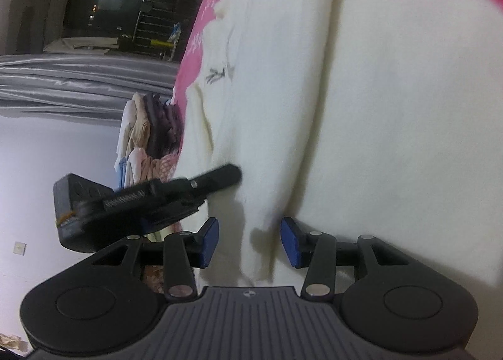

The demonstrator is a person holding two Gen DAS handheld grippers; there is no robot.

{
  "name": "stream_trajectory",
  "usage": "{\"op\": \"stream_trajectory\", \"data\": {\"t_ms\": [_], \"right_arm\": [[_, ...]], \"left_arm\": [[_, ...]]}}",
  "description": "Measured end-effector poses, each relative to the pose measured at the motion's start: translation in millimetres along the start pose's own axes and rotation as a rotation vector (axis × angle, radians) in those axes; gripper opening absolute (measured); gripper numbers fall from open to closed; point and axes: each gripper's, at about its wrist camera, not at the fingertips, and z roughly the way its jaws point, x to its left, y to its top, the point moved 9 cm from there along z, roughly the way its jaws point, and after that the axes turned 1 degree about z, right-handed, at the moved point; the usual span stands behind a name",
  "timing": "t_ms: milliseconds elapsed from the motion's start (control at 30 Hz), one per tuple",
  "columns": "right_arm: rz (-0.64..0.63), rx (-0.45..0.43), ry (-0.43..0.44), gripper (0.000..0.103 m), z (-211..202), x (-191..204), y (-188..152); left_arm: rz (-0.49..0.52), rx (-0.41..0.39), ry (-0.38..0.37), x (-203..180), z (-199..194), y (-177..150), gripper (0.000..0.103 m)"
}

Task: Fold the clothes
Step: 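Grasp the sweater side edge with both grippers side by side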

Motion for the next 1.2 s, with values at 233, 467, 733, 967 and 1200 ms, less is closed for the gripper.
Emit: {"op": "stream_trajectory", "data": {"t_ms": [233,467,733,967,1200], "right_arm": [[0.077,0.007,0.089,0.048,18.8,0.5,-8.7],[0.061,0.022,0.088,0.04,28.7,0.3,-15.2],[-0.038,0.05,0.001,0.01,22.4,1.1,-25.4],[-0.244,0.055,-0.067,0.009,-0.3,34.4,-32.0],[-0.412,0.143,-0.197,0.009,-24.8,44.9,-54.4]], "left_arm": [[-0.027,-0.003,-0.024,-3.2,-3.4,2.1,0.006],[-0.038,0.001,-0.009,4.7,-0.7,1.7,0.006],[-0.026,-0.023,0.022,11.1,0.3,-2.5,0.006],[-0.016,-0.057,-0.017,3.3,-12.7,-13.4,0.005],[0.03,-0.03,-0.045,-12.6,-13.3,-49.8,0.005]]}}
